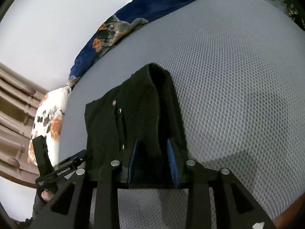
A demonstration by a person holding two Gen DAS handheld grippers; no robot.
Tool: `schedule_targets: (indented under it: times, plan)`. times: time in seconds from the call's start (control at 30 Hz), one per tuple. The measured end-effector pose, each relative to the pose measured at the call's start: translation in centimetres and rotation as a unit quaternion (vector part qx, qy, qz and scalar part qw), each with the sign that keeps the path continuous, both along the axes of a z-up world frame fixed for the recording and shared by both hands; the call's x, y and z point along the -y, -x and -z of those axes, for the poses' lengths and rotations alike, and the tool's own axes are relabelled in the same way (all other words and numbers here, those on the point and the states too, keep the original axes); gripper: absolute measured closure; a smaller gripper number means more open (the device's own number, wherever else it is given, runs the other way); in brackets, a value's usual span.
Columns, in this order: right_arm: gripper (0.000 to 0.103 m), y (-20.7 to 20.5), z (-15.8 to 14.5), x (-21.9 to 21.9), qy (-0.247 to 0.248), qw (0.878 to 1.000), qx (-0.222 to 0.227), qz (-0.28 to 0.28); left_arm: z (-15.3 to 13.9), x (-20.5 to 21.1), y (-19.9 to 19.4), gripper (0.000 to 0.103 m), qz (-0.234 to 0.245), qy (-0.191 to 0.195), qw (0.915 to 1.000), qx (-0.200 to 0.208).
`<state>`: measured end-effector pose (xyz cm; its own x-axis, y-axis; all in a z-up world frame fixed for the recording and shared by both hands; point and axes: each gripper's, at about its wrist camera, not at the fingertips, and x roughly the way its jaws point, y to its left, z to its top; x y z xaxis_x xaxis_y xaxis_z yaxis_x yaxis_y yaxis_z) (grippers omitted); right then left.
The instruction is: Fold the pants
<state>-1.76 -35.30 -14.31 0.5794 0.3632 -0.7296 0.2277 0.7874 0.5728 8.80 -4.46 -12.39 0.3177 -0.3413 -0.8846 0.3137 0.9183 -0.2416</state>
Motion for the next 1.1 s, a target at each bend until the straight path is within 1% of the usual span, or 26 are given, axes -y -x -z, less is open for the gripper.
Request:
schedule_targets:
  times: [0.07,0.17,0.27,0.57,0.7,0.9,1.1]
  plan:
    - [0.079,0.4,0.0,-0.3,0.012,1.000,0.000,-0.003,-0.1,0.1,0.6,0.038,0.004,-0.005,1.0000,0.005]
    - [0.091,0.6,-0.2,-0.5,0.028,1.000,-0.002,-0.003,-0.3,0.0,1.5,0.038,0.007,-0.005,0.9999,0.008]
    - [0.094,0.9,-0.6,-0.8,0.038,0.999,0.000,-0.002,-0.5,0.3,1.8,0.038,0.011,-0.009,0.9998,0.012]
    - [0.095,2.0,-0.5,-1.5,0.056,0.998,-0.009,0.004,-0.5,-0.1,3.3,0.038,0.020,-0.020,0.9994,0.021]
    - [0.095,1.7,0.5,-1.3,0.060,0.998,-0.021,0.005,0.2,1.6,3.2,0.038,0.024,-0.031,0.9990,0.020]
    - [0.095,1.3,1.1,-1.1,0.056,0.998,-0.029,0.004,1.0,2.2,2.8,0.037,0.023,-0.034,0.9990,0.015]
    - [0.094,1.1,1.5,-0.8,0.047,0.998,-0.031,0.007,1.1,2.8,2.6,0.034,0.022,-0.037,0.9989,0.019]
